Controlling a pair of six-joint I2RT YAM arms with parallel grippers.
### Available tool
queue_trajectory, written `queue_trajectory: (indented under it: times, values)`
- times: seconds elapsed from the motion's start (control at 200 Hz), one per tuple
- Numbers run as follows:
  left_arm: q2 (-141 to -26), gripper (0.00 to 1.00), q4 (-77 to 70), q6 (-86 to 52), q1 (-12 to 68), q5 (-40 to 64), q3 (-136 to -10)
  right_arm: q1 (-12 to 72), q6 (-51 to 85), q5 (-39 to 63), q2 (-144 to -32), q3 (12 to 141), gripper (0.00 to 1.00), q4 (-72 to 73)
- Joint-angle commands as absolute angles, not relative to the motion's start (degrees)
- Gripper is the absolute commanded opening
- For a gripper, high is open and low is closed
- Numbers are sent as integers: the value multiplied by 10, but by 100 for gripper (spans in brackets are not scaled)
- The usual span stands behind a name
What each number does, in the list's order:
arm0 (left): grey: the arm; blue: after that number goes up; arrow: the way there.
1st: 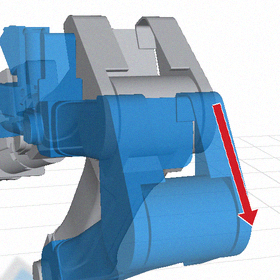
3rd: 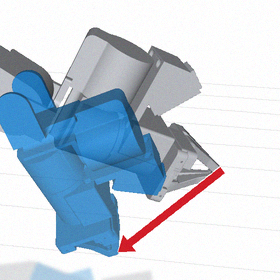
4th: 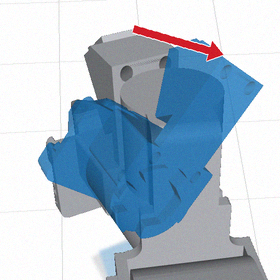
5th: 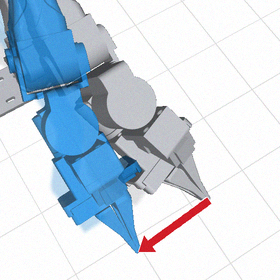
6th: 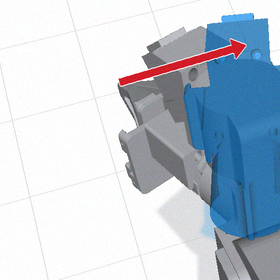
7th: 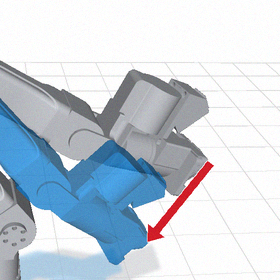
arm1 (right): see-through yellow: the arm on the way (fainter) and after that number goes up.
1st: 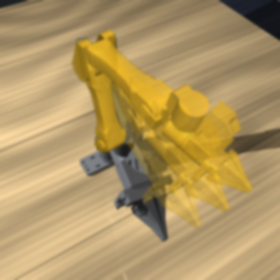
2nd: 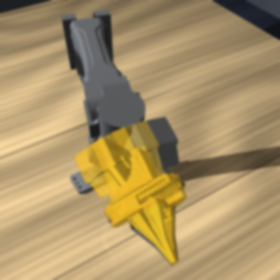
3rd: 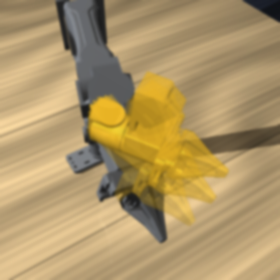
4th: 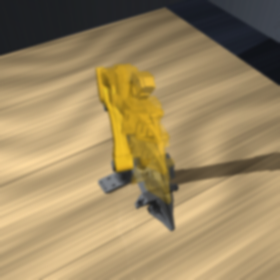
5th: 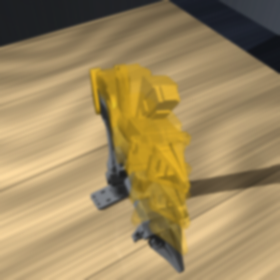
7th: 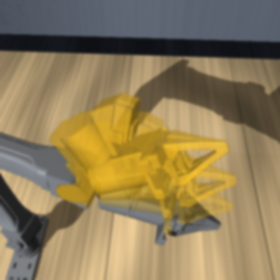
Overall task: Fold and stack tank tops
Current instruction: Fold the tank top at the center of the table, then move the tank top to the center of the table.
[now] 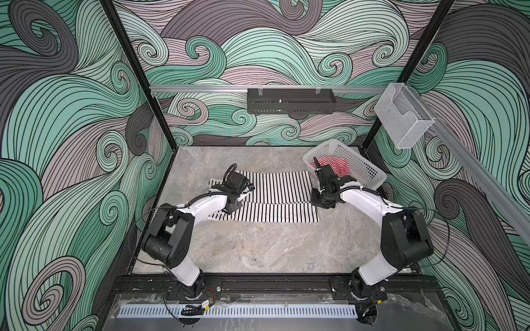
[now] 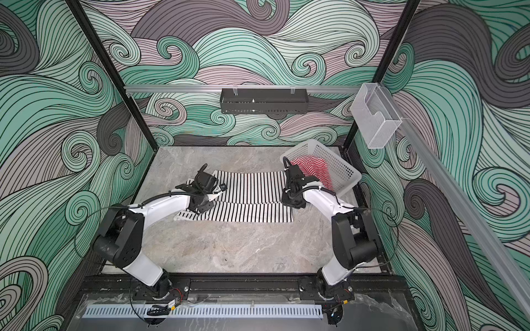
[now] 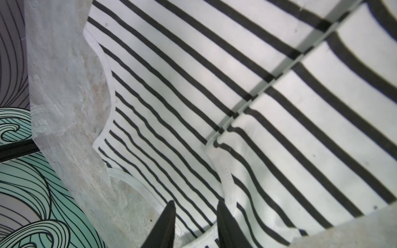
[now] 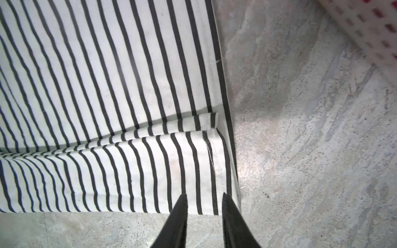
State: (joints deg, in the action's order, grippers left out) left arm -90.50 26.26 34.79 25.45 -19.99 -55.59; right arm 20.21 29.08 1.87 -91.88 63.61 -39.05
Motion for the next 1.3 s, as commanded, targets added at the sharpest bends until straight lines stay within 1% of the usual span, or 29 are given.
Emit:
queue_trajectory:
  times: [0.0,0.1,0.205,0.375,0.45,0.621,0.751,0.871,1.131,1.291]
  values:
    - [-862,36,295,348,251,-207,-526,229,288,29,-921,630,27,-390]
    - [-853,36,266,371,249,-238,-470,263,293,29,-944,628,26,-387]
    - [-864,36,217,386,242,-271,-431,279,301,32,-971,621,26,-373]
    - [-929,36,154,384,210,-329,-425,283,307,27,-999,619,26,-362]
    - [-943,35,157,383,198,-332,-423,283,306,14,-1004,618,27,-372]
    - [-907,35,214,390,178,-278,-406,282,301,-21,-1014,611,27,-407]
    - [-864,34,260,403,172,-245,-391,285,302,-11,-1017,598,27,-412]
    - [-827,34,314,405,171,-216,-386,309,311,-7,-1015,576,27,-420]
    - [-741,34,398,420,169,-207,-347,372,353,7,-973,513,27,-445]
    - [-689,34,445,436,155,-214,-326,405,352,15,-943,502,27,-467]
